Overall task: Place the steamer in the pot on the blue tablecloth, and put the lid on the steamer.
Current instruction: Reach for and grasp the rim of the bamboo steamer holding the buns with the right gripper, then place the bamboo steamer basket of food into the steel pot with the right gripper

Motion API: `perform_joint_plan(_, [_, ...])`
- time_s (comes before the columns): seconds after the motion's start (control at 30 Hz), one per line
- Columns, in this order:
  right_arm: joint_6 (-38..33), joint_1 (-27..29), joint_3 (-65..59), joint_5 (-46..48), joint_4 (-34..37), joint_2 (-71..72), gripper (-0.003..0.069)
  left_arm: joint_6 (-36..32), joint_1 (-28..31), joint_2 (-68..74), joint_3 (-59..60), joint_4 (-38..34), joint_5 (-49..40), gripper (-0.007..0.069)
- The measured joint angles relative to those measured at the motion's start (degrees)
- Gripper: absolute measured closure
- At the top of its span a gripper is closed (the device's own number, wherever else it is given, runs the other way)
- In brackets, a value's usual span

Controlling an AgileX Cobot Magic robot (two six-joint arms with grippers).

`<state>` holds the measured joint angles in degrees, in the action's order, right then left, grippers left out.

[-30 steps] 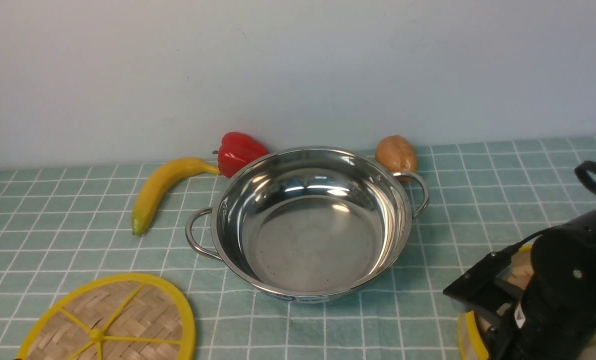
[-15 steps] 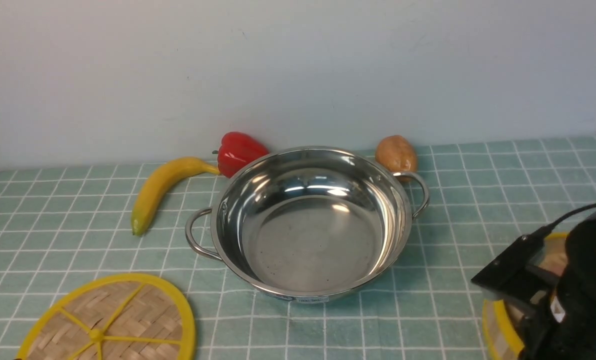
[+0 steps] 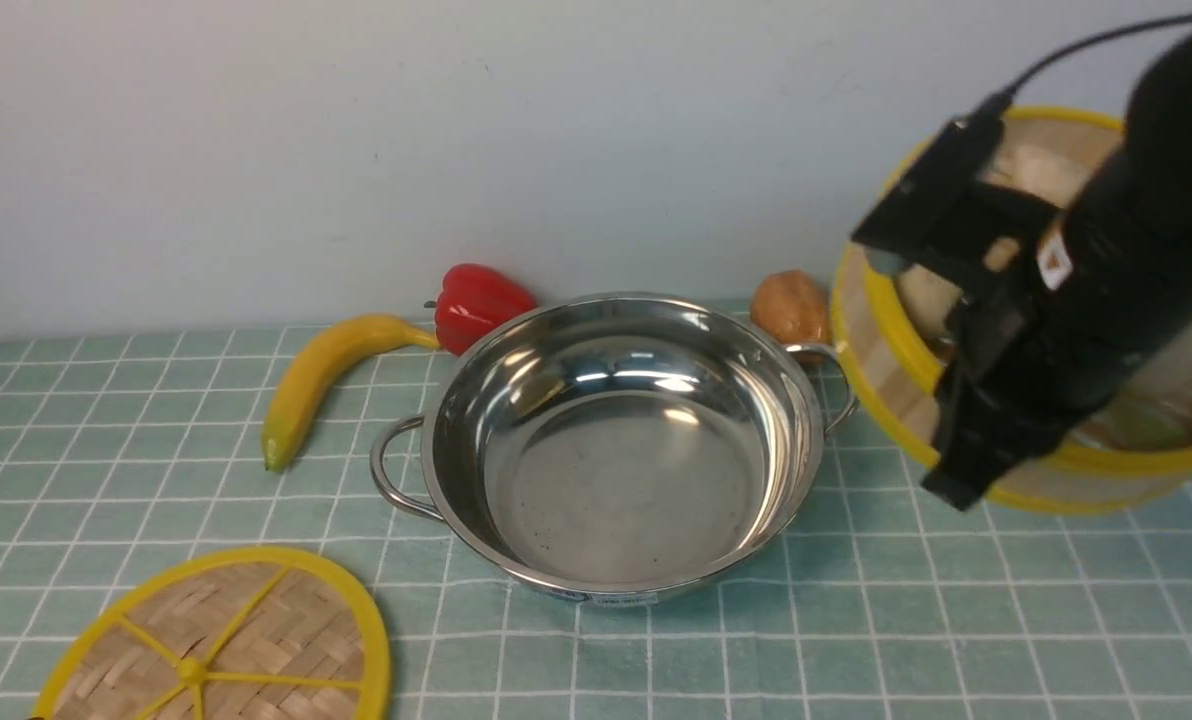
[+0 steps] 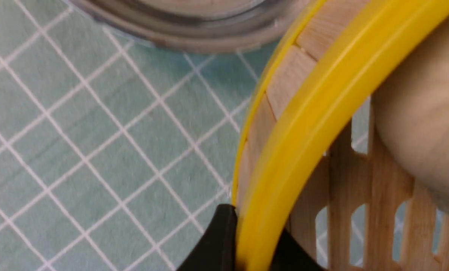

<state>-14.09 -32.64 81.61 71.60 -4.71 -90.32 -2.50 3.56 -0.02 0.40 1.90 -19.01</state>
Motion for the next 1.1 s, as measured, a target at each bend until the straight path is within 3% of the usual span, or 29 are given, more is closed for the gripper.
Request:
perform_joint_plan(0.17, [-5.8, -6.6, 11.4, 0.1, 0.0, -9.1, 0.0608, 0.0, 0.0, 0.0, 0.0, 0.0, 0.0, 0.0382])
perform_joint_plan(0.43, [-9.6, -16.2, 22.9, 0.0, -3.7, -22.6, 0.0608, 0.0, 0.0, 0.0, 0.0, 0.0, 0.0, 0.0382])
perform_joint_plan(1.1, [-12.3, -17.1, 24.7, 0.2, -3.4, -36.5, 0.0608, 0.0, 0.0, 0.0, 0.0, 0.0, 0.0, 0.0382])
